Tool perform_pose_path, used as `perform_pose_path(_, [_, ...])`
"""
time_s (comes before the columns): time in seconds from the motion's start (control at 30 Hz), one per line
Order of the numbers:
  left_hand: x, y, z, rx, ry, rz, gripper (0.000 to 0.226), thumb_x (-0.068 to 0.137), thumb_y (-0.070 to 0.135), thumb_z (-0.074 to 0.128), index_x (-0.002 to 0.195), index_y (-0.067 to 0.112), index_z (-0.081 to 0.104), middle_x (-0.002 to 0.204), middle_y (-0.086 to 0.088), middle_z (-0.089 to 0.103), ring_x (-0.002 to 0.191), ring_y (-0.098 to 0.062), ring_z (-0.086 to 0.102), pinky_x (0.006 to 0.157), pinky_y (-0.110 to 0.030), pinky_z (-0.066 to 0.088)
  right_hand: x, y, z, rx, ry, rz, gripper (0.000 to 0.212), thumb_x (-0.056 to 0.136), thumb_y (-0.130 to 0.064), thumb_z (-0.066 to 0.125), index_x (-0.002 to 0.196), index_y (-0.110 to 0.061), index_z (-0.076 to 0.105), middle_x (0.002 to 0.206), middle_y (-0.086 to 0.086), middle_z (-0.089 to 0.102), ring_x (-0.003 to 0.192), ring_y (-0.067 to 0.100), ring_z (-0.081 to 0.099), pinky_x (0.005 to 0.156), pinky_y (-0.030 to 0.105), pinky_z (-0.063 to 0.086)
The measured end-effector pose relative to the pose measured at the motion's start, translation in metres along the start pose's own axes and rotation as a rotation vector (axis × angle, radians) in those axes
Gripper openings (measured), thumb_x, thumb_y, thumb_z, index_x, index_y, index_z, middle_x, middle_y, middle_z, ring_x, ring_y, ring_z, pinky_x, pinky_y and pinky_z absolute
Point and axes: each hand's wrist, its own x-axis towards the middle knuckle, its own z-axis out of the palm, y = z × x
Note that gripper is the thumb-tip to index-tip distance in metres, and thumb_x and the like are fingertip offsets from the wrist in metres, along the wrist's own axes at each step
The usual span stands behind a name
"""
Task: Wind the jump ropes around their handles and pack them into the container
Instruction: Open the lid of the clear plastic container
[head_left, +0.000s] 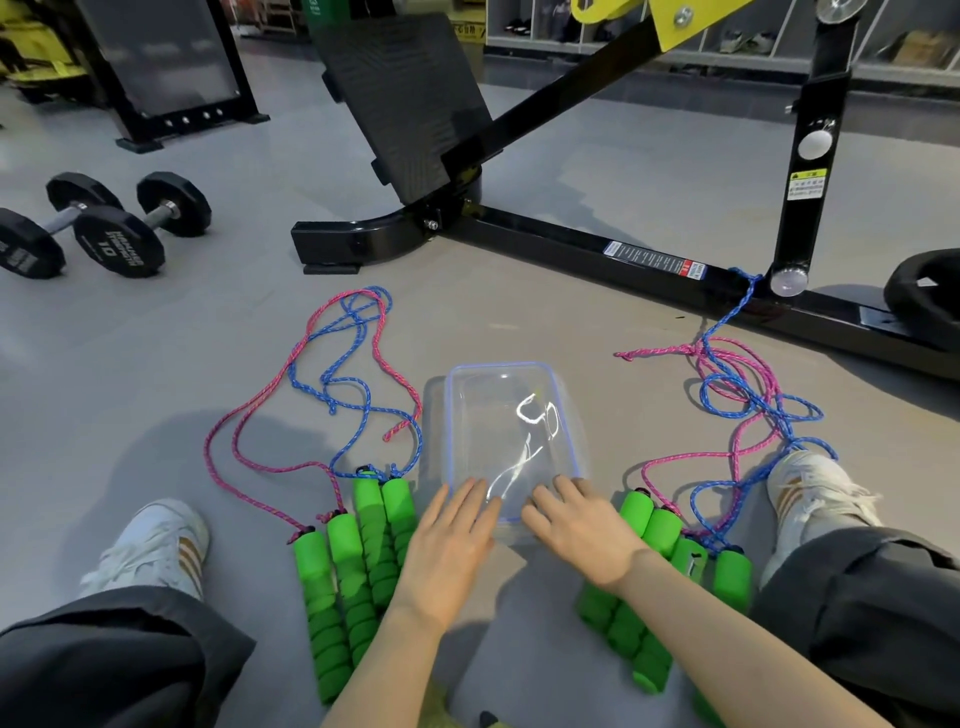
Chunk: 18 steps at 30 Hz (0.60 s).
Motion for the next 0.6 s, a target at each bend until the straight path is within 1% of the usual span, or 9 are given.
perform_pose_path(0.07, [0.001,-0.003,0.003,0.002,-0.058,0.016,0.045,0.077,0.026,0.053,0.118,0.011,0.046,0.115,-0.008,0.068,0.111,-0.021,0.063,0.105,-0.036,0.028,0.004,0.002,0.001,-0.015,0.01,-0.037,0.031,0.064,-0.016,0.07,0.08,-0.014,0.043,0.071,0.002,0.057,0.057,0.021,0.051,0.053,0.028,0.045])
perform_pose_path(0.13, [0.0,-0.004,0.009,0.014,-0.086,0.032,0.045,0.08,0.022,0.046,0.123,0.007,0.045,0.119,-0.012,0.066,0.112,-0.023,0.063,0.109,-0.037,0.023,0.004,0.004,-0.002,-0.029,-0.011,-0.06,0.009,0.072,-0.01,0.051,0.078,-0.014,0.057,0.072,0.003,0.061,0.058,0.021,0.053,0.055,0.028,0.046])
perform_pose_path(0.17, [-0.001,-0.004,0.012,0.019,-0.095,0.037,0.046,0.08,0.02,0.044,0.124,0.006,0.044,0.12,-0.014,0.065,0.112,-0.024,0.063,0.109,-0.036,0.022,0.003,0.005,-0.002,-0.037,-0.029,-0.075,0.023,0.073,-0.006,0.043,0.076,-0.014,0.064,0.073,0.005,0.063,0.058,0.022,0.055,0.055,0.027,0.048])
perform_pose_path(0.23, [-0.002,-0.001,0.016,0.016,-0.096,0.032,0.047,0.079,0.018,0.045,0.124,0.004,0.043,0.12,-0.017,0.065,0.112,-0.026,0.063,0.108,-0.037,0.031,0.003,0.005,-0.003,-0.074,-0.049,-0.103,0.035,0.071,-0.003,0.037,0.074,-0.012,0.071,0.072,0.007,0.065,0.056,0.022,0.057,0.054,0.026,0.05])
perform_pose_path(0.3, [0.001,0.002,0.015,0.013,-0.092,0.024,0.045,0.078,0.017,0.045,0.121,0.003,0.044,0.117,-0.018,0.066,0.11,-0.028,0.064,0.101,-0.038,0.044,0.004,0.004,-0.003,-0.11,-0.067,-0.144,0.036,0.07,-0.001,0.037,0.073,-0.007,0.073,0.068,0.008,0.065,0.053,0.022,0.056,0.051,0.025,0.048])
perform_pose_path(0.37, [0.005,0.003,0.014,0.002,-0.103,0.032,0.042,0.077,0.016,0.042,0.117,0.003,0.045,0.113,-0.018,0.068,0.105,-0.028,0.066,0.091,-0.038,0.052,0.007,0.006,-0.009,-0.164,-0.1,-0.202,0.036,0.068,0.001,0.037,0.068,-0.008,0.071,0.061,0.005,0.06,0.049,0.02,0.05,0.047,0.023,0.041])
perform_pose_path(0.47, [0.01,0.001,0.012,0.041,-0.118,0.07,0.04,0.075,0.011,0.039,0.108,0.0,0.058,0.102,-0.018,0.071,0.096,-0.029,0.069,0.08,-0.036,0.057,0.012,0.01,-0.019,-0.223,-0.123,-0.269,0.036,0.064,0.006,0.035,0.059,-0.014,0.065,0.053,0.002,0.052,0.045,0.017,0.044,0.045,0.026,0.023])
perform_pose_path(0.53, [0.014,0.0,0.012,0.095,-0.154,0.111,0.041,0.072,0.008,0.038,0.094,0.001,0.072,0.096,-0.018,0.072,0.09,-0.029,0.071,0.073,-0.035,0.059,0.015,0.011,-0.02,-0.243,-0.119,-0.279,0.042,0.062,0.012,0.028,0.057,-0.012,0.062,0.051,0.003,0.05,0.044,0.017,0.043,0.045,0.026,0.02])
perform_pose_path(0.6, [0.02,-0.003,0.007,0.163,-0.203,0.159,0.035,0.07,0.008,0.045,0.085,0.002,0.076,0.091,-0.017,0.073,0.085,-0.027,0.072,0.069,-0.032,0.058,0.015,0.01,-0.018,-0.237,-0.117,-0.288,0.044,0.062,0.012,0.023,0.054,-0.012,0.059,0.048,0.003,0.047,0.042,0.015,0.042,0.044,0.025,0.02])
